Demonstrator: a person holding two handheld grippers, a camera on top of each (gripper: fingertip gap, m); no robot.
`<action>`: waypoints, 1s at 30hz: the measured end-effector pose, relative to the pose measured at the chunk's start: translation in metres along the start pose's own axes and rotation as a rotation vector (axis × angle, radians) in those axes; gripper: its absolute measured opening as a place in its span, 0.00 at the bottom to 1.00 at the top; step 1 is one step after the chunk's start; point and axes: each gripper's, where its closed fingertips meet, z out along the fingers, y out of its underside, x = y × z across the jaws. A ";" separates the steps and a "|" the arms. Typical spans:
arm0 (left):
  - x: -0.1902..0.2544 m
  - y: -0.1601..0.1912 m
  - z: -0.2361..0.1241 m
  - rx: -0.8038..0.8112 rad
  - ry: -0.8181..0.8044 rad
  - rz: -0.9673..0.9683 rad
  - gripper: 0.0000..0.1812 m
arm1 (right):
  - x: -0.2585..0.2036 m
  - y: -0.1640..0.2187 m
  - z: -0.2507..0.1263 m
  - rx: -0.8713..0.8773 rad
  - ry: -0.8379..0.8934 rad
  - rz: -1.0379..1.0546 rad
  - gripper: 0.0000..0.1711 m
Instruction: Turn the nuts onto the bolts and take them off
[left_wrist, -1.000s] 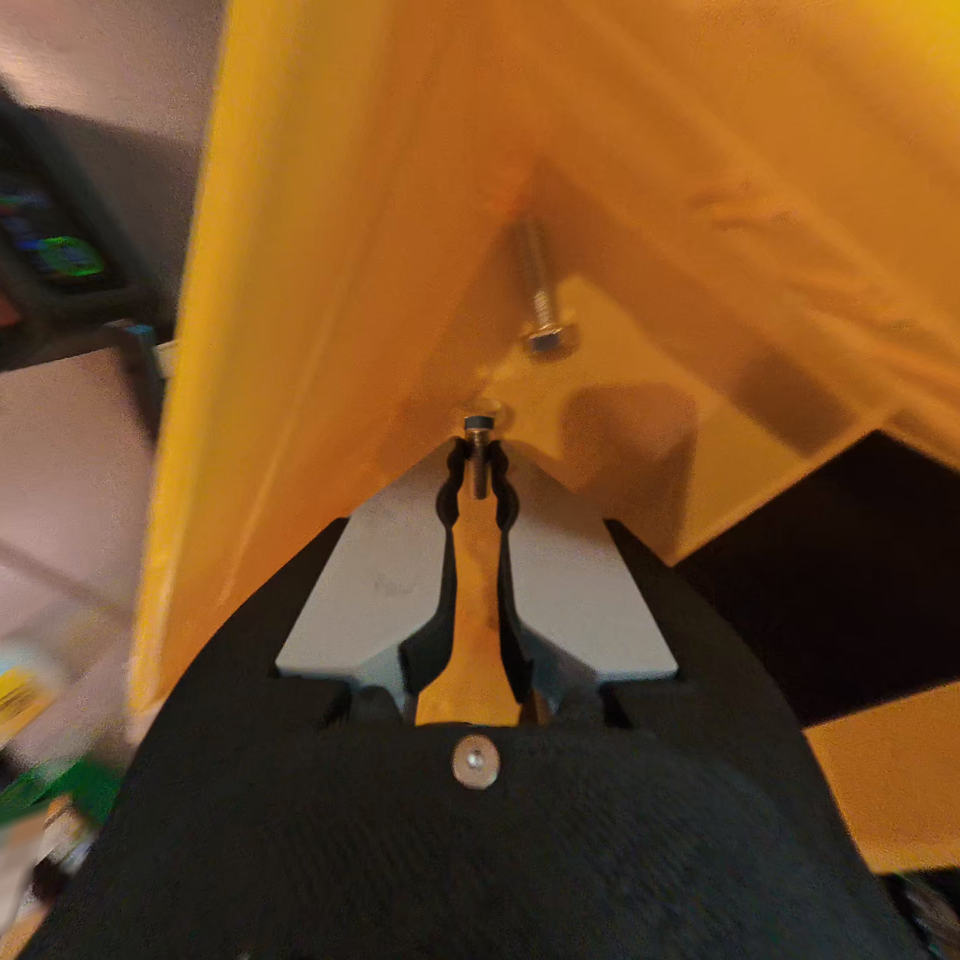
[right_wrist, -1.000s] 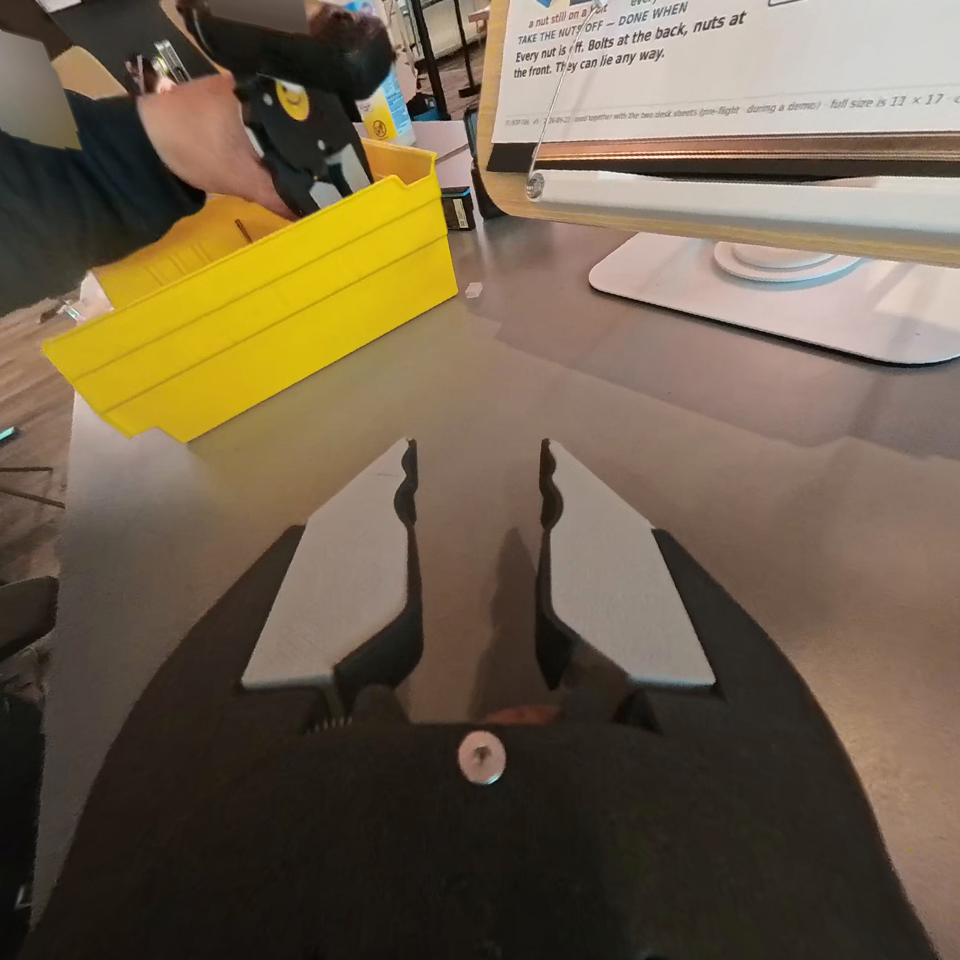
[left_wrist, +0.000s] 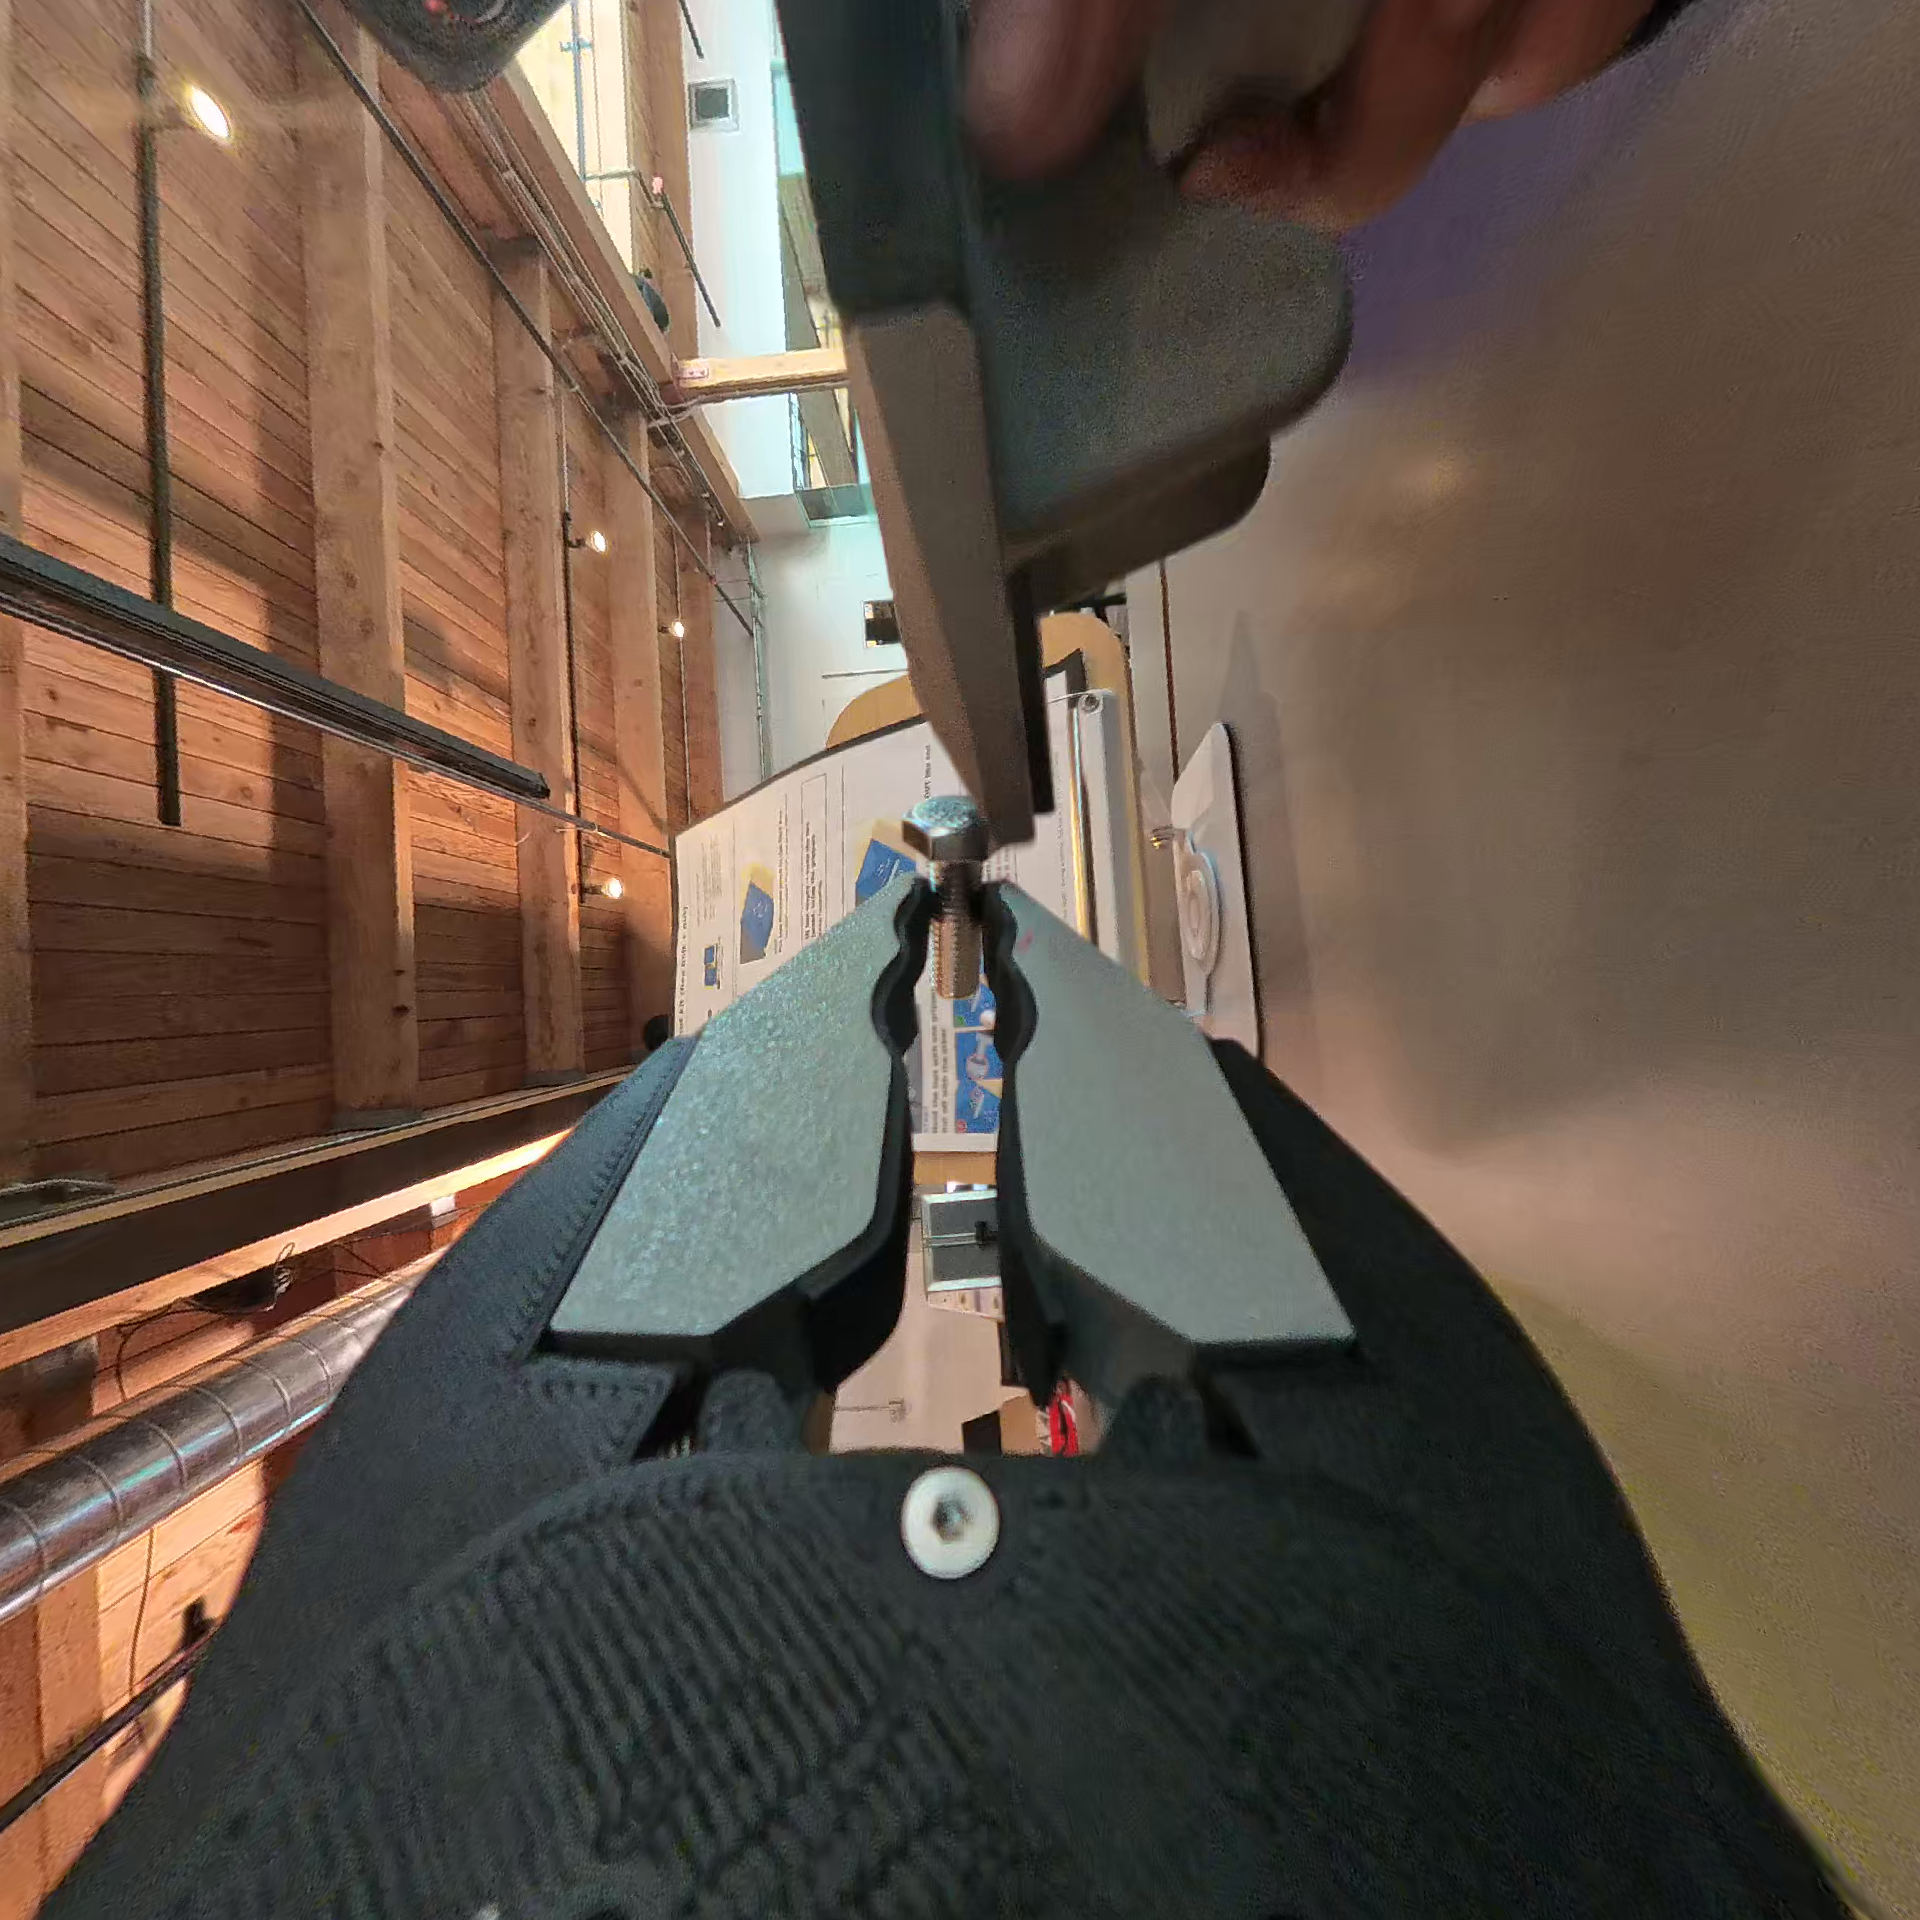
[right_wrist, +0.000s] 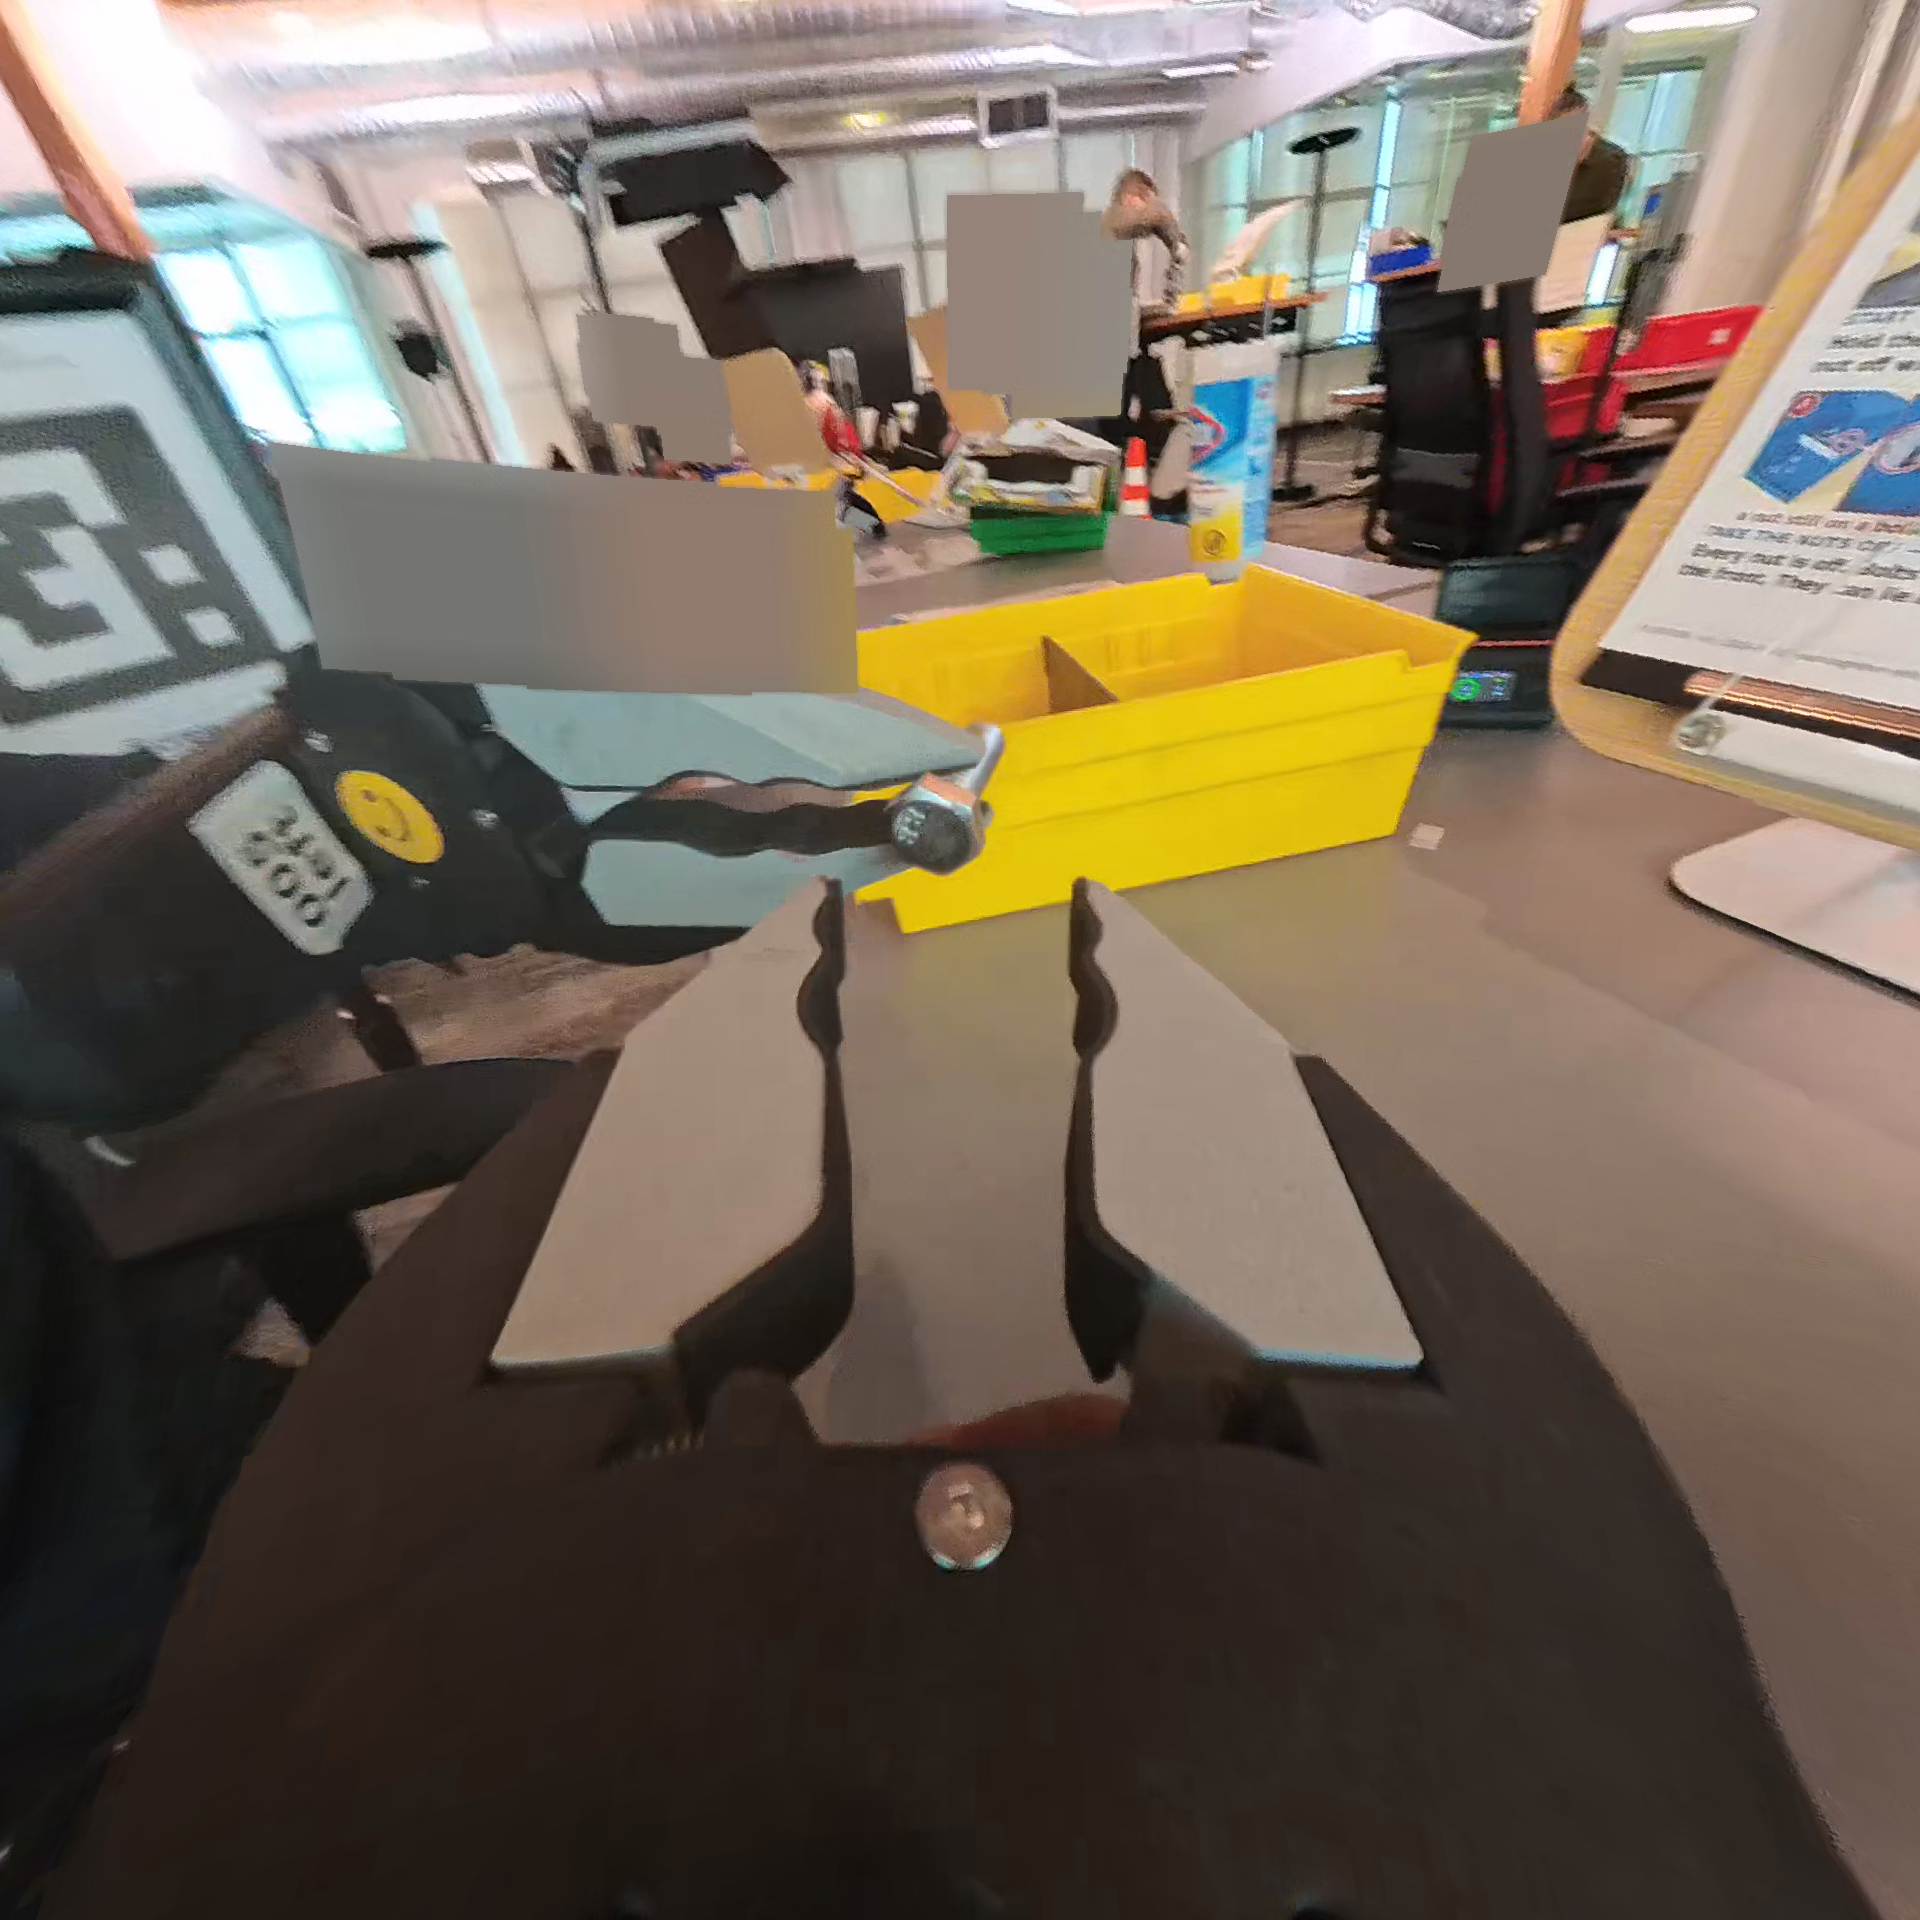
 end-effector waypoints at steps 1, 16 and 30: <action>0.001 -0.003 -0.002 -0.001 0.001 0.001 0.04 | -0.002 0.001 0.003 -0.005 0.020 -0.014 0.22; 0.019 -0.004 -0.024 -0.037 0.042 0.162 0.04 | -0.034 0.010 0.014 0.059 -0.073 0.056 0.12; 0.056 0.004 0.008 -0.117 0.263 -0.109 0.06 | 0.008 0.038 0.006 -0.073 0.128 -0.004 0.08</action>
